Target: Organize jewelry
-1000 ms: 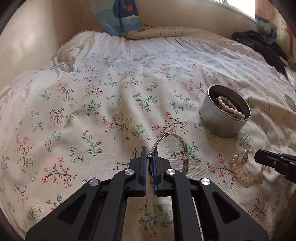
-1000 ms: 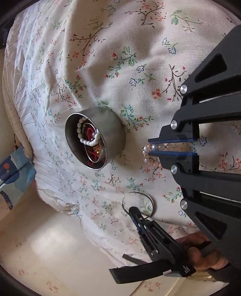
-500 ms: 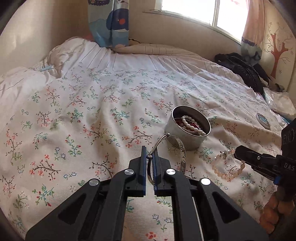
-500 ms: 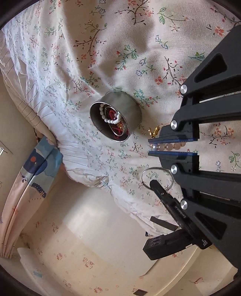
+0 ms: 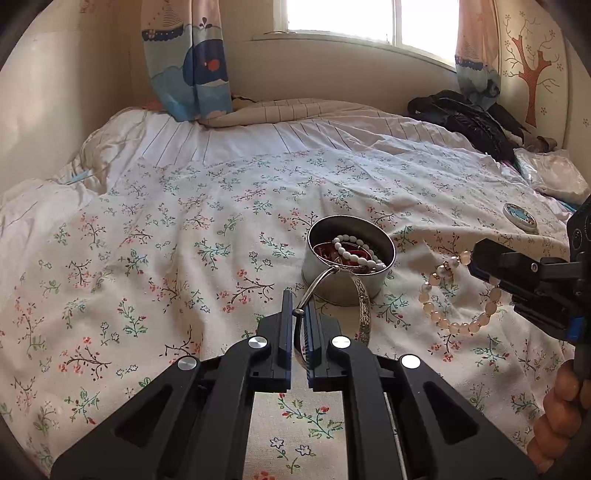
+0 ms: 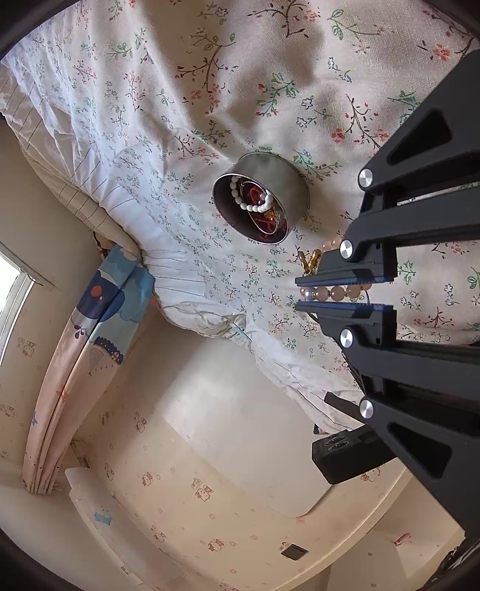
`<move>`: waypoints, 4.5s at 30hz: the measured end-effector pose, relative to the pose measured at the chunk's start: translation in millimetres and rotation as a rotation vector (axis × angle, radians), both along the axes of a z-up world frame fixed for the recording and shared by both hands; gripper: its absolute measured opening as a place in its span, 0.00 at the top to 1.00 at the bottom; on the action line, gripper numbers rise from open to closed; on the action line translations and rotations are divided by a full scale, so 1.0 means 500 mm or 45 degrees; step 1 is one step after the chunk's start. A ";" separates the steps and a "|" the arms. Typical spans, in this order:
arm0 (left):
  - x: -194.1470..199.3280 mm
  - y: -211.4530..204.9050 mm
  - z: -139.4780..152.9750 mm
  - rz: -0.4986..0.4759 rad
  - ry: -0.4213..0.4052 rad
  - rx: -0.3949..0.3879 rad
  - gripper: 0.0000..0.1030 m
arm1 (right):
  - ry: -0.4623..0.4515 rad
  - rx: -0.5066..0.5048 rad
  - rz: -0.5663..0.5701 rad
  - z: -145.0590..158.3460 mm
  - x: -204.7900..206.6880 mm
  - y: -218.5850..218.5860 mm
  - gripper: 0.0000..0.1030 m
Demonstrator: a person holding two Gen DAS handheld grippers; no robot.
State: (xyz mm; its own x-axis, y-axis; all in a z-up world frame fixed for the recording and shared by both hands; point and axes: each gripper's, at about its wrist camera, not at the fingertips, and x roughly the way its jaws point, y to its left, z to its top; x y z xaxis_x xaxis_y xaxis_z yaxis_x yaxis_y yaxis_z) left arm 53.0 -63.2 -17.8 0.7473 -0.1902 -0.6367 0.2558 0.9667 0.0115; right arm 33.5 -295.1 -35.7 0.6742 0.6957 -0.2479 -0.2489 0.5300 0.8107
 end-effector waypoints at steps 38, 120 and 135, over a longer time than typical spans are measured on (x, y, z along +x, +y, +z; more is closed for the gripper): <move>0.079 -0.029 0.016 0.006 -0.034 -0.105 0.95 | -0.110 0.173 -0.066 0.016 0.068 -0.031 0.92; 0.116 -0.028 -0.012 0.171 -0.021 0.099 0.09 | 0.184 -0.663 -0.376 -0.001 0.118 0.008 0.12; -0.107 0.057 0.044 0.179 -0.073 0.055 0.07 | 0.076 -0.811 -0.503 0.062 -0.105 0.028 0.07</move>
State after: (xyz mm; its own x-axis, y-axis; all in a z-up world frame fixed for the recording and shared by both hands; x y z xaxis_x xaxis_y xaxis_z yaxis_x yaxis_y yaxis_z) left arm -0.4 -34.4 4.1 0.8000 -0.0546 -0.5976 0.1158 0.9912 0.0644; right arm -18.9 -281.2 -4.5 0.8167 0.1146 -0.5656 0.0919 0.9418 0.3235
